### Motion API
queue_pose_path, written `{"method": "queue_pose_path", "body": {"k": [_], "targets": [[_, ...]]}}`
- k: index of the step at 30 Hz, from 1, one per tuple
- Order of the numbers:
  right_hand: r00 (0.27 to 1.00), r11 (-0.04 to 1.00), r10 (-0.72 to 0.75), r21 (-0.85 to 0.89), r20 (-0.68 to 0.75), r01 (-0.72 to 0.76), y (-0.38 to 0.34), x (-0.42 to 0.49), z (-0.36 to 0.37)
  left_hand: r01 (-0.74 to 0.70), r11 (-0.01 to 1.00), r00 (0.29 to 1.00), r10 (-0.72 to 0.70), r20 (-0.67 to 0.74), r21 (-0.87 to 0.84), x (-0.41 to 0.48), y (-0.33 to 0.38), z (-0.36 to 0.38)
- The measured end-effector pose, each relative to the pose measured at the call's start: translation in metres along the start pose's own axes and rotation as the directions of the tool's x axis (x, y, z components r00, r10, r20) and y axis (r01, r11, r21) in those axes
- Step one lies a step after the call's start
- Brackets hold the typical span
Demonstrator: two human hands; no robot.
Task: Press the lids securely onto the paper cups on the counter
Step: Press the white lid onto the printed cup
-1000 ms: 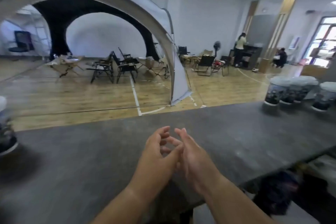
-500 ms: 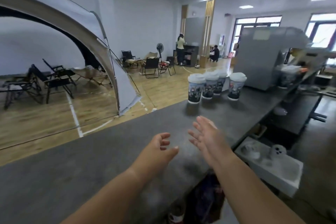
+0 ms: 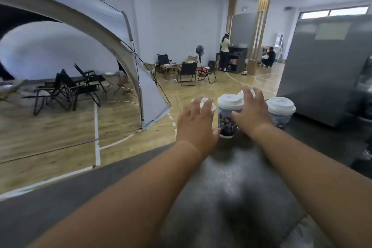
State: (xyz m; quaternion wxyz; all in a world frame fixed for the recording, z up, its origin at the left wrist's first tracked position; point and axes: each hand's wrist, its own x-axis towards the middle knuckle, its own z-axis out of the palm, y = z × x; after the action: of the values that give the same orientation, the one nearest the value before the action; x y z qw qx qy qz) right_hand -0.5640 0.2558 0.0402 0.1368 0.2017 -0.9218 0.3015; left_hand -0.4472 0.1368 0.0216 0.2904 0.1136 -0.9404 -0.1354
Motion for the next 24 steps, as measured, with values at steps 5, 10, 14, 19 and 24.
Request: {"method": "queue_pose_path", "body": {"k": [5,10,14,19,24], "targets": [[0.988,0.990,-0.007,-0.141,0.155,0.029,0.015,0.051,0.025,0.025,0.975,0.984,-0.064,0.168,0.221,0.056,-0.006,0.028],[0.992,1.000,0.000,0.020,0.130,-0.003,0.029,0.061,0.039,0.083,0.993,0.972,-0.100,0.214,0.088,0.059,-0.012,0.030],[0.997,0.996,-0.049,0.084,0.064,0.044,0.017,0.040,0.031,0.058,0.998,0.984,-0.062,0.168,0.031,0.037,-0.023,0.003],[0.979,0.971,-0.187,0.164,0.079,0.173,-0.043,-0.041,0.024,0.076,0.997,0.995,-0.077,0.066,0.012,-0.025,-0.072,-0.073],[0.920,0.913,-0.341,0.301,0.190,0.276,-0.151,-0.140,0.038,0.213,0.974,0.976,-0.215,0.018,0.078,-0.128,-0.142,-0.174]]}}
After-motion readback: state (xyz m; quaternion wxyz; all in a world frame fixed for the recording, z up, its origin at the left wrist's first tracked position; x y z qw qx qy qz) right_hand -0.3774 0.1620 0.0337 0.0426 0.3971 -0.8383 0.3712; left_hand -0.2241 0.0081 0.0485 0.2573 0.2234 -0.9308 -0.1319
